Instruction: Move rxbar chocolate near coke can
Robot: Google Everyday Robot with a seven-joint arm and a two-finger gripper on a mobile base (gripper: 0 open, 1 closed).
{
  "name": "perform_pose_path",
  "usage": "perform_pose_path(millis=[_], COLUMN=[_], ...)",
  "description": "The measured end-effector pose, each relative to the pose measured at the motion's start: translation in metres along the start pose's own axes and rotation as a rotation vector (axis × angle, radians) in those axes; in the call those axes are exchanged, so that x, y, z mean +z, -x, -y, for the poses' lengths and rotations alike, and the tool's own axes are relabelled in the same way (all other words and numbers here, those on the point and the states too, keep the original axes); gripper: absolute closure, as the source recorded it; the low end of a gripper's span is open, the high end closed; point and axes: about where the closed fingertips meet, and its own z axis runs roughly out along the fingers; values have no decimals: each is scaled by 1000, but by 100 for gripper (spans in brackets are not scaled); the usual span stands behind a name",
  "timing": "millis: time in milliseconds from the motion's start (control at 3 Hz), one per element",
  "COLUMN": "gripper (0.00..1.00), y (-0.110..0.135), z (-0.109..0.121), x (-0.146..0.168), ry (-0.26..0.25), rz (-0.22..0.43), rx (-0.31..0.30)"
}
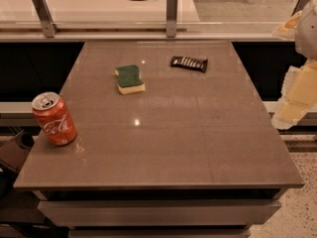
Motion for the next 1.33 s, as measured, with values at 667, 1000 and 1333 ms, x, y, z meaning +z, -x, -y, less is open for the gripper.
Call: perform_pose_path(millis=[667,1000,1333], gripper=[0,0,0], y=[0,-2,-2], z=[21,51,88], x=[0,5,21], ry=[-15,-58,-89], rz=[36,118,228], rx=[5,47,117])
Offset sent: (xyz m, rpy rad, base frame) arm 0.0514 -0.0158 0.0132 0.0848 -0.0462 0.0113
